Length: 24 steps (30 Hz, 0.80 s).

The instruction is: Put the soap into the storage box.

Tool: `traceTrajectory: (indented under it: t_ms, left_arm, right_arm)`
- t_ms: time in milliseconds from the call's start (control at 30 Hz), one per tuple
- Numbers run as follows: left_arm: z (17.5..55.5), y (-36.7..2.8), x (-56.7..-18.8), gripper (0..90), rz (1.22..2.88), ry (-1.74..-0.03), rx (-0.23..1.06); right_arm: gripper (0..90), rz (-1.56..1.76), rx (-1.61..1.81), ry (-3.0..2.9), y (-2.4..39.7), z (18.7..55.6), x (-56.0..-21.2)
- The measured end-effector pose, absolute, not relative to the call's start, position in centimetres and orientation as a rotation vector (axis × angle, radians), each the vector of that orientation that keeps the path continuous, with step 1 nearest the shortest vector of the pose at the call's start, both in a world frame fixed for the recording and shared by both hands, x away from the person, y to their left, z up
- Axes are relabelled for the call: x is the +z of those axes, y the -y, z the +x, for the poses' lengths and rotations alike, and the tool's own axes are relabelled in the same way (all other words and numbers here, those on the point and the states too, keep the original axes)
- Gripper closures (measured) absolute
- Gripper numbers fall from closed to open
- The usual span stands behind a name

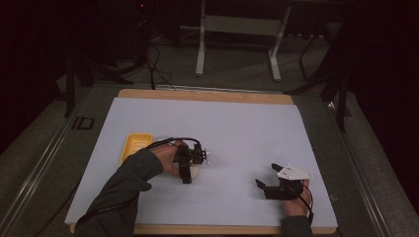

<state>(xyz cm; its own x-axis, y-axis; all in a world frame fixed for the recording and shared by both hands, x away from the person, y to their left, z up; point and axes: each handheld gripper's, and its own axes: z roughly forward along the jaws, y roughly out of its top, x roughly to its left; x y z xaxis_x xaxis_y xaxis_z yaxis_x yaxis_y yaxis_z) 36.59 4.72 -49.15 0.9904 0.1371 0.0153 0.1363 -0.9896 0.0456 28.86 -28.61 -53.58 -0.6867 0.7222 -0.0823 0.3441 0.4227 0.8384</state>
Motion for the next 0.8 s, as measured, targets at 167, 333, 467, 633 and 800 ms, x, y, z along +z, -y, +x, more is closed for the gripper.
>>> traceTrajectory:
  t_ms: [167,333,467,633,800]
  left_arm:
    - [36.7,-5.1,-48.7,24.5,3.082,-0.222,0.038]
    - [36.8,-5.6,-48.3,24.5,3.080,-0.231,0.053]
    - [37.0,-5.9,-47.9,24.5,3.081,-0.240,0.061]
    - [37.1,-6.4,-47.4,24.5,3.079,-0.255,0.069]
    - [37.1,-6.7,-46.9,24.6,3.066,-0.262,0.094]
  right_arm:
    - [13.9,0.906,1.178,-2.247,28.6,28.9,-53.6]
    - [13.9,0.905,1.180,-2.246,28.6,28.9,-53.6]
    - [13.9,0.907,1.181,-2.245,28.6,28.9,-53.6]
    - [13.9,0.907,1.180,-2.245,28.6,28.9,-53.6]
    - [13.9,0.907,1.180,-2.245,28.6,28.9,-53.6]
